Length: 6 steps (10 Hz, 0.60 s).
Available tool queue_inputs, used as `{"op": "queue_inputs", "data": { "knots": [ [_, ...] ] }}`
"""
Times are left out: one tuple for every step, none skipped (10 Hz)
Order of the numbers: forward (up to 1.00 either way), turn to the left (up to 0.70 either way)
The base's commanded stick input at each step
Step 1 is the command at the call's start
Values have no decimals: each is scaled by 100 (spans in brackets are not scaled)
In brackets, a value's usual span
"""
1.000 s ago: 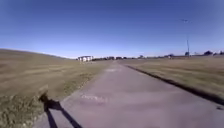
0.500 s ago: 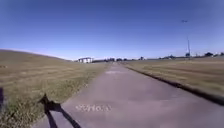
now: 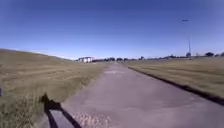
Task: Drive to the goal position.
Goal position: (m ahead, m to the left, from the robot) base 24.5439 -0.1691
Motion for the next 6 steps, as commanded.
{"op": "queue_inputs", "data": {
  "knots": [
    [70,0],
    [70,0],
    [70,0],
    [70,0],
    [70,0],
    [70,0]
  ]
}}
